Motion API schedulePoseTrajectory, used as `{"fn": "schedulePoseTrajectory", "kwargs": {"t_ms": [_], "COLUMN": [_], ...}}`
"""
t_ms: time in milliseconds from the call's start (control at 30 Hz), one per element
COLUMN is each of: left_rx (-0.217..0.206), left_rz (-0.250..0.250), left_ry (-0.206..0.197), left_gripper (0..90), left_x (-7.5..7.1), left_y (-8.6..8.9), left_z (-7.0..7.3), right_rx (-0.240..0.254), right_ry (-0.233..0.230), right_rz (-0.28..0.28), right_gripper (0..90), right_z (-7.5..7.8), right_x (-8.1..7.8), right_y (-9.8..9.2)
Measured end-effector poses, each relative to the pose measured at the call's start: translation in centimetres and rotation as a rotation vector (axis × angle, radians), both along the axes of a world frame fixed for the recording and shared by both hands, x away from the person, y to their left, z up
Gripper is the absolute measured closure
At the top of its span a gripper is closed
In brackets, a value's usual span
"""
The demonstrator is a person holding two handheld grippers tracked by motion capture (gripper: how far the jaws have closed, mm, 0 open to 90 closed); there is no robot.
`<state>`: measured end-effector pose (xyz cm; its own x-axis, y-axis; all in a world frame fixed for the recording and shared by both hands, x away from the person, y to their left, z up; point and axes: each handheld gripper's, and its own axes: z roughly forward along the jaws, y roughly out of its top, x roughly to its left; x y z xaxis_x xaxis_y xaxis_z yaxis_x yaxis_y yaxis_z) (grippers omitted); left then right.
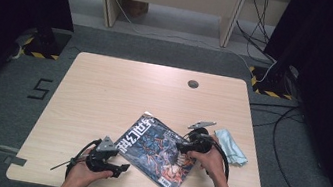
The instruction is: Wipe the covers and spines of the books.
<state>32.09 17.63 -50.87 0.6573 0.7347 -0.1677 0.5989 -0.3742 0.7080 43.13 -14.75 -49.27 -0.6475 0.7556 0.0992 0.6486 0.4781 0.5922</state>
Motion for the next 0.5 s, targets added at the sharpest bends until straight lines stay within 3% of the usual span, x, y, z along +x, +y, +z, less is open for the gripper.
{"fn": "schedulePoseTrajectory", "kwargs": {"t_ms": [267,467,500], "left_rx": [0.014,0.0,-0.011], "left_rz": [-0.004,0.021,0.033], "left_ry": [0.002,0.012,0.023], "left_gripper": [27.3,24.1,22.2], "left_x": [0.5,1.9,2.6], "left_y": [-0.7,-0.7,-0.9], "left_z": [-0.2,-0.2,-0.1], "right_rx": [0.006,-0.004,-0.012], "right_ry": [0.021,0.025,0.024], "right_rz": [0.008,0.014,0.018], "right_gripper": [33.8,33.1,32.7], "right_z": [-0.1,-0.1,0.0], "right_x": [-0.6,-1.6,-1.9], "right_y": [0.1,-0.3,-0.3]}}
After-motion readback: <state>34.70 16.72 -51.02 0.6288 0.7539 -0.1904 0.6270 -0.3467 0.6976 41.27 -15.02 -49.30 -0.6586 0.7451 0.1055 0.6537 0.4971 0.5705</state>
